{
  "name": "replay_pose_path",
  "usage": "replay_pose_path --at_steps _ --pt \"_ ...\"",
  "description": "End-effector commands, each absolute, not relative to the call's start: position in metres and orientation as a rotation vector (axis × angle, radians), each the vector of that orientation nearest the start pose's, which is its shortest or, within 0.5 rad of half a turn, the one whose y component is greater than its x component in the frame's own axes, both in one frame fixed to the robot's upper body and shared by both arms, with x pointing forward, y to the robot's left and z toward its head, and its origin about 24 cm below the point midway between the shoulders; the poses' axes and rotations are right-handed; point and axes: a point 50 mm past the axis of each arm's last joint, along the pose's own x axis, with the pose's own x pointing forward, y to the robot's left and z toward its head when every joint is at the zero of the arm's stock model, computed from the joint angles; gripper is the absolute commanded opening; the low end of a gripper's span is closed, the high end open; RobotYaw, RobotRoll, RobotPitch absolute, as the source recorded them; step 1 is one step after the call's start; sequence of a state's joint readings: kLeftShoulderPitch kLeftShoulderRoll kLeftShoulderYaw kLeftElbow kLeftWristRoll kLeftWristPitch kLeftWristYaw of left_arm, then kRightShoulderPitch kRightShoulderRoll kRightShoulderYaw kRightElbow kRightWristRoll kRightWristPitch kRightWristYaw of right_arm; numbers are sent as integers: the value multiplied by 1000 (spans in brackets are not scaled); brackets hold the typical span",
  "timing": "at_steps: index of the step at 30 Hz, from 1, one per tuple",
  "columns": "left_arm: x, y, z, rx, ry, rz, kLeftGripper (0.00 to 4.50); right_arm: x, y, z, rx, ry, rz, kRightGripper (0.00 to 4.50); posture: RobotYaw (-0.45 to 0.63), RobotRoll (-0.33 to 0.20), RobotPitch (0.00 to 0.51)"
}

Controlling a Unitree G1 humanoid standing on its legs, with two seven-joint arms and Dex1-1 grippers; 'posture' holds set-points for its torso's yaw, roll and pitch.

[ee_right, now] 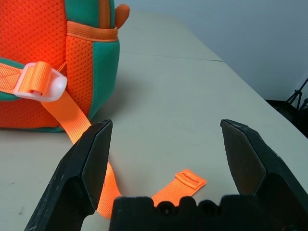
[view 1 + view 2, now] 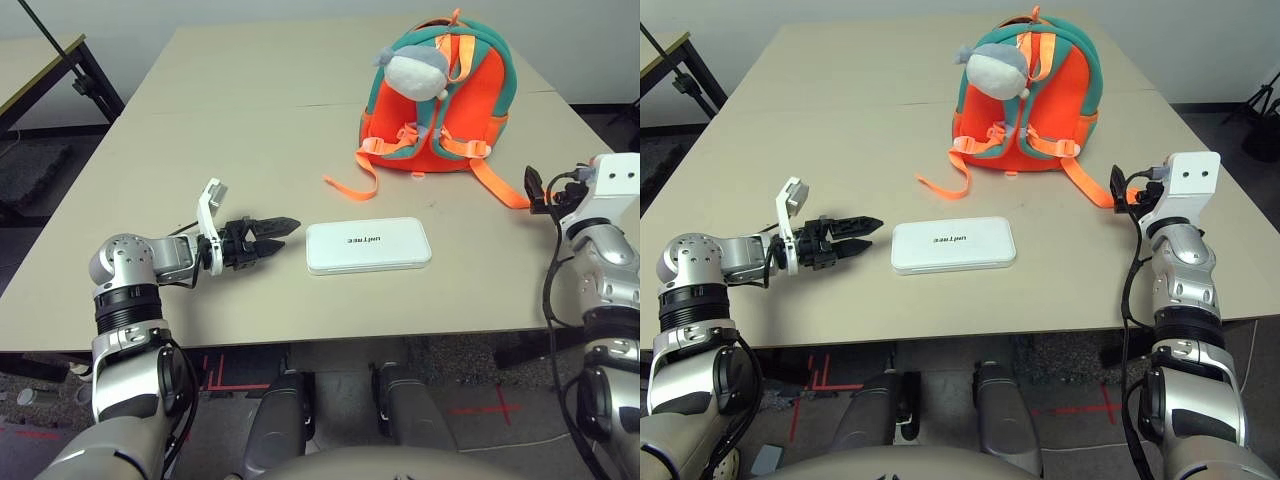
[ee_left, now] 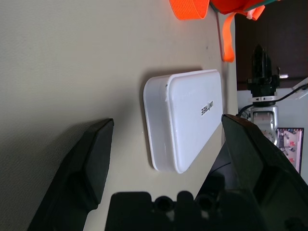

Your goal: Put the pencil case into the backpack and zip it.

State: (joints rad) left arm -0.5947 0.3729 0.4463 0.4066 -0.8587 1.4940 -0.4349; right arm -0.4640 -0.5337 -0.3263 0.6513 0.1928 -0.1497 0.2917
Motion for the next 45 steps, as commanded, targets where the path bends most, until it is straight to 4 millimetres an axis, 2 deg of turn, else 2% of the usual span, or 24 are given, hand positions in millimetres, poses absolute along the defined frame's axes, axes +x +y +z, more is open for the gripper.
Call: replay_pose_path --at_steps 1,14,21,23,26,36,45 --pt "300 191 83 -939 899 -667 4500 314 -317 104 -198 -55 -91 4480 -207 0 92" --pt "307 177 88 -984 912 -738 4500 308 -313 100 -221 -24 -71 4480 -221 0 99" --pt "304 173 84 -991 956 -754 4500 306 -303 96 -337 76 64 4480 -221 0 99" --pt "303 174 84 -993 958 -747 4500 304 -294 95 -395 124 159 4480 -224 0 105" --pt "303 175 83 -989 961 -744 4500 301 -282 93 -461 178 279 3888 -221 0 107" --pt "300 173 81 -971 971 -742 4500 292 -249 96 -562 278 556 74 -218 0 109" --pt "299 170 80 -969 979 -746 4500 286 -224 100 -616 312 720 11 -220 0 110"
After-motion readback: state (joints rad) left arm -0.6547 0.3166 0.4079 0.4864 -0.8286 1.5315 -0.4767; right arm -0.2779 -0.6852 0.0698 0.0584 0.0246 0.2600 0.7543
